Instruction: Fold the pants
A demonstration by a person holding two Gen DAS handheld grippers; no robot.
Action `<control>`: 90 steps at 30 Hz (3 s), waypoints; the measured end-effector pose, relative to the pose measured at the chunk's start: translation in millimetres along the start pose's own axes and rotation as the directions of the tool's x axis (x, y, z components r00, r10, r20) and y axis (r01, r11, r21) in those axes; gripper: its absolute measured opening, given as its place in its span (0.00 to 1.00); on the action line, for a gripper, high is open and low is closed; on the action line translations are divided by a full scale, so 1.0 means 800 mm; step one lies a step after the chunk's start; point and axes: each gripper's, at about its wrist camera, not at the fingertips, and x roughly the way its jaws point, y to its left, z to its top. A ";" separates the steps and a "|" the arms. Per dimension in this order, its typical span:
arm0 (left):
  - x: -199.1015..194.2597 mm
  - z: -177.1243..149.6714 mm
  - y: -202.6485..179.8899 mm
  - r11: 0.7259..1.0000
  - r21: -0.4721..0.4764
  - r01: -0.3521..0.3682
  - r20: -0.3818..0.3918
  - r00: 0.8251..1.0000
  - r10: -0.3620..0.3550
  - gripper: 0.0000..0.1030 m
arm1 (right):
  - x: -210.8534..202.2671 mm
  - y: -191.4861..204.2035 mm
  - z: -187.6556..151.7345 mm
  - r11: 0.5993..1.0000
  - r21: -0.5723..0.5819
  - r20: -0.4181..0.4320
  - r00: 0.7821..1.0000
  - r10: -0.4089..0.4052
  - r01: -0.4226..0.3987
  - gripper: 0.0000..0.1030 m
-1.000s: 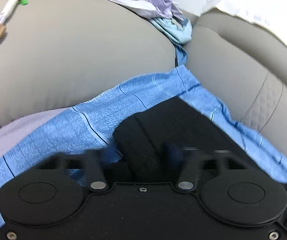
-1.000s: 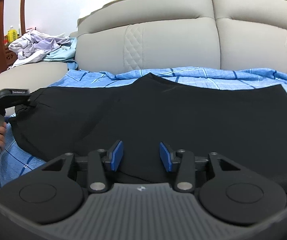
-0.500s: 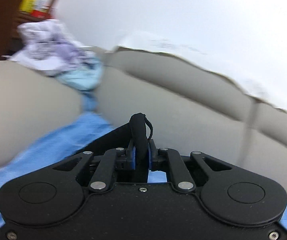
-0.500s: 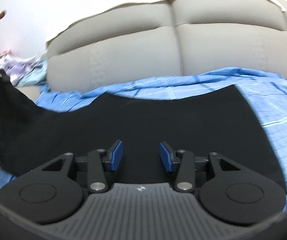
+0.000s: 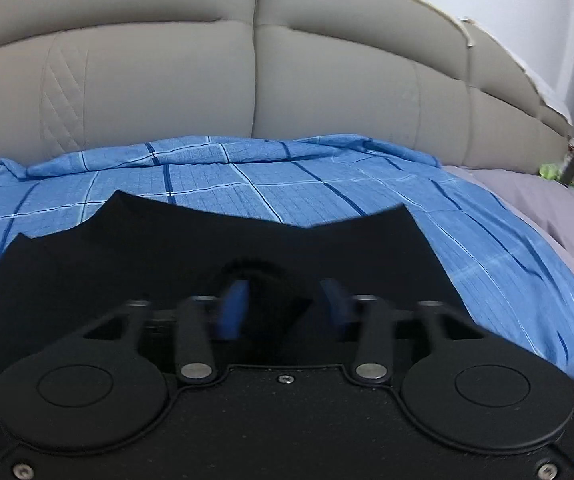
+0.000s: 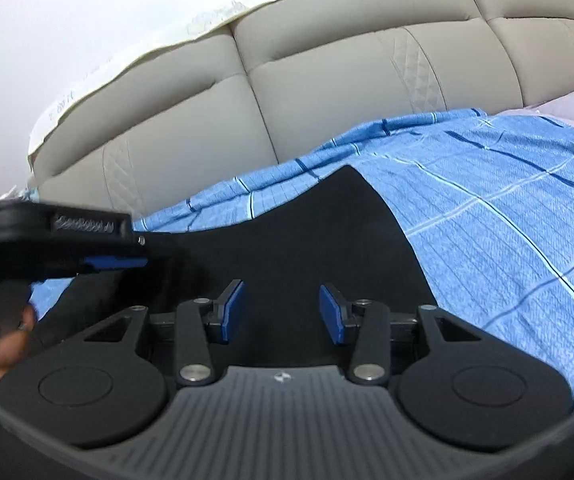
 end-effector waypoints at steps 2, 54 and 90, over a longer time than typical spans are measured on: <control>-0.039 -0.017 0.010 1.000 0.001 0.010 0.058 0.998 -0.010 0.85 | 0.003 0.000 -0.006 1.000 0.007 -0.018 1.000 0.010 -0.010 0.59; 0.043 0.080 0.116 0.954 -0.242 0.174 -0.150 0.965 -0.214 0.84 | 0.083 0.000 0.034 0.997 0.043 0.017 0.997 -0.071 0.070 0.30; -0.025 -0.076 0.091 0.961 0.051 -0.272 -0.021 0.962 0.274 0.54 | 0.036 0.027 0.006 0.999 -0.021 -0.152 0.987 -0.050 0.047 0.55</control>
